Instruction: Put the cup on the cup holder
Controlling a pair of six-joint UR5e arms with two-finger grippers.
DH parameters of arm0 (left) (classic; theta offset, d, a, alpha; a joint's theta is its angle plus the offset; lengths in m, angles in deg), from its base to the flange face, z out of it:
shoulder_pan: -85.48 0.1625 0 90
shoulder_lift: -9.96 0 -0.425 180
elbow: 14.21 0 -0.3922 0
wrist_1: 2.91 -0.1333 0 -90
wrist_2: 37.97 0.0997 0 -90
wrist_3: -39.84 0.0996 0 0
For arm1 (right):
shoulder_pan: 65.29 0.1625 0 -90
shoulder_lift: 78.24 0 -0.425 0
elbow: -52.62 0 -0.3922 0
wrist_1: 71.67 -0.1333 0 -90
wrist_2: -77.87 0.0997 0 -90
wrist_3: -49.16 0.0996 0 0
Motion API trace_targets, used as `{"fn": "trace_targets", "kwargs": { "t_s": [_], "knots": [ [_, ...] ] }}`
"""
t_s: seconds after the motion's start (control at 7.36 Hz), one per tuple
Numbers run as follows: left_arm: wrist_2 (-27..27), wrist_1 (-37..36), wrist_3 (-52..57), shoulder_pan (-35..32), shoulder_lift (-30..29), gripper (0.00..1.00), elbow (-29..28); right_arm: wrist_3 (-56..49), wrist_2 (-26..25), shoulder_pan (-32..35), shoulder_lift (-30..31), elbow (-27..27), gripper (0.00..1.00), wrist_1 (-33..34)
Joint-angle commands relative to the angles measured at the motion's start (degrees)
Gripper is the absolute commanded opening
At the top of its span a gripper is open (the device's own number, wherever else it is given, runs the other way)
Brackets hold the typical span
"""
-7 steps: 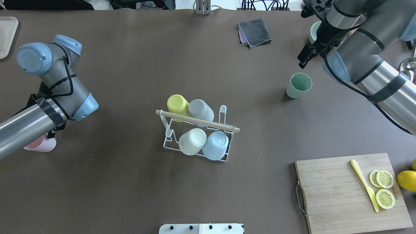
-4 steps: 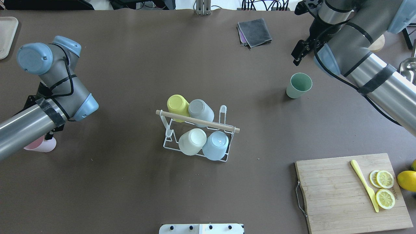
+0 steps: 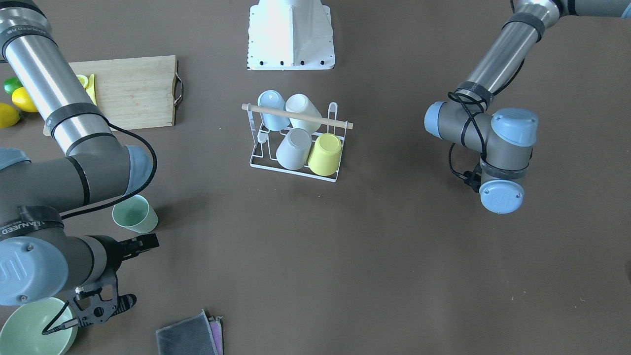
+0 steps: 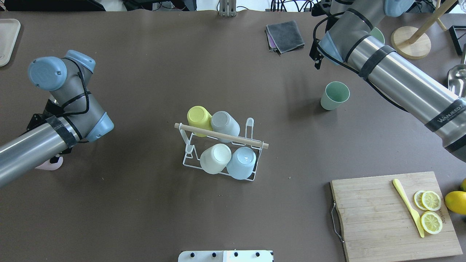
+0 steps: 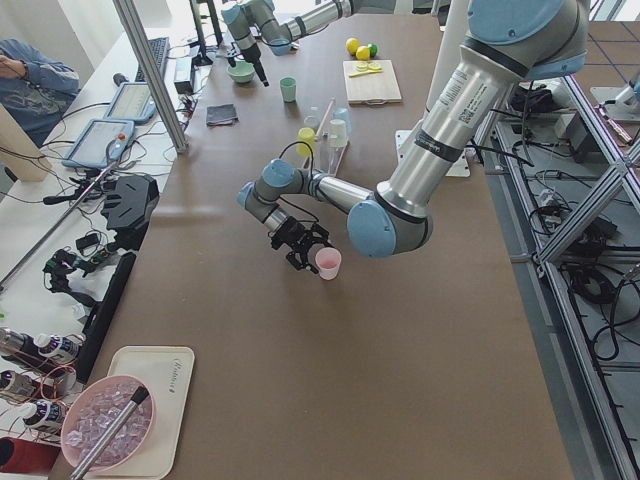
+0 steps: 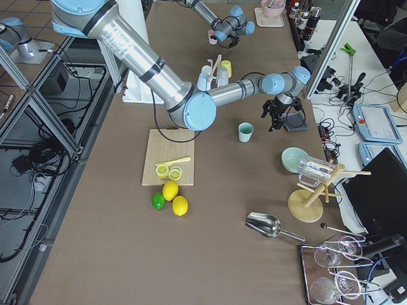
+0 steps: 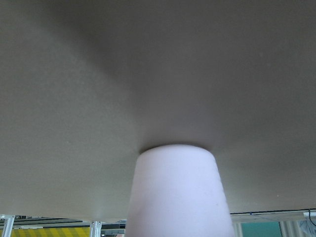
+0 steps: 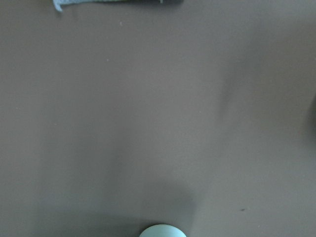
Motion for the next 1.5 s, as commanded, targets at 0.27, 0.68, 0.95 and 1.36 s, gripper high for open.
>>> {"fn": "trace_targets", "kwargs": {
  "t_s": [0.27,0.68,0.95,1.36],
  "knots": [
    [2.22,-1.08,-0.21,1.13,-0.66,0.91,-1.35,-5.42,-0.12,-2.96,-3.16,2.55,1.00,14.53],
    [3.54,-3.27,-0.39,1.57,-0.57,0.82,-1.35,-12.39,-4.95,-2.88,-4.03,3.61,1.00,14.45],
    [4.25,-3.46,-0.22,1.57,-0.31,0.82,-1.17,-12.50,-4.62,-2.88,-4.04,4.57,1.00,14.28],
    [1.80,0.81,-0.83,-2.71,1.00,0.66,10.89,-12.32,-4.35,-3.23,-4.21,7.30,1.00,13.84]
  ]
}}
